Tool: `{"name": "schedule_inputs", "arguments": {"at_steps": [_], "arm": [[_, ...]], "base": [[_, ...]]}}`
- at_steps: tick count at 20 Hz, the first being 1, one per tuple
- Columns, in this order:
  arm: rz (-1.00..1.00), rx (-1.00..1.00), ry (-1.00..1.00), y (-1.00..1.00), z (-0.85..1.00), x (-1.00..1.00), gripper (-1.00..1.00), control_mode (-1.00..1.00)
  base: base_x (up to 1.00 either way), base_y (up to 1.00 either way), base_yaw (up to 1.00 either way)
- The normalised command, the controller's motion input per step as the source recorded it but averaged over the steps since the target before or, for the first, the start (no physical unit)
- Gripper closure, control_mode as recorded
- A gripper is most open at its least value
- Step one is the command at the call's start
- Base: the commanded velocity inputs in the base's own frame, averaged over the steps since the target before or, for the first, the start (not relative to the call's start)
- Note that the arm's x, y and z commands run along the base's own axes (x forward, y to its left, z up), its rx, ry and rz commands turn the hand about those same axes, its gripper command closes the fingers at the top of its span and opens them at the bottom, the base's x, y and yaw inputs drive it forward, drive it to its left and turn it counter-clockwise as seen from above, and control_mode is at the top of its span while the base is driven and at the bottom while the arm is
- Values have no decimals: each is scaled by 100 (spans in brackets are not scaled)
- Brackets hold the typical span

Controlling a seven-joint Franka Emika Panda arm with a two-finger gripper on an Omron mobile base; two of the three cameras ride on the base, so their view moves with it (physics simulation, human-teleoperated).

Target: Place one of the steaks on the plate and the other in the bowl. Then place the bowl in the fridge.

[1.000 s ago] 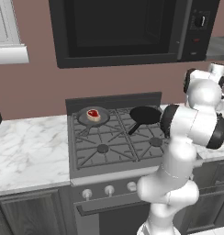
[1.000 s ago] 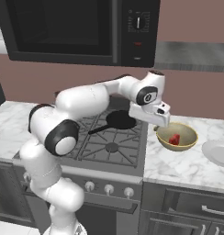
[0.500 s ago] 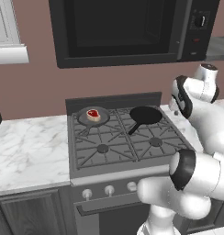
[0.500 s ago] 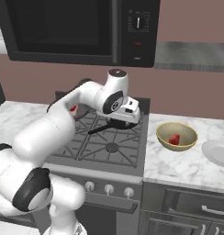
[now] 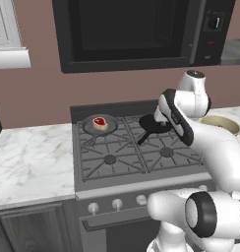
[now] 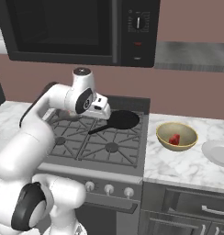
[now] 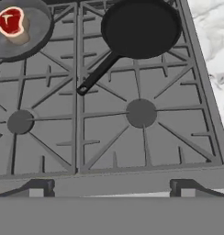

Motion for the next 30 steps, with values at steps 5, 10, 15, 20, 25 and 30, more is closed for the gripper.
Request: {"name": "schedule_inputs", "arguments": {"at_steps": [5,10,15,20,25,30], "arm": [[0,-2,0,92,0,14,-100,-100],[5,-2,0,67,0,21,-100,-100],[24,0,0,43,0,52,-100,-100],[17,-2,1,59,0,43,-100,-100],[2,-10,8,58,-14,30,-100,-100],[2,0,8,13,-30,70,-100,-100]], "base": [[0,0,0],[0,0,0],[0,0,0],[0,0,0],[0,0,0],[0,0,0]]}}
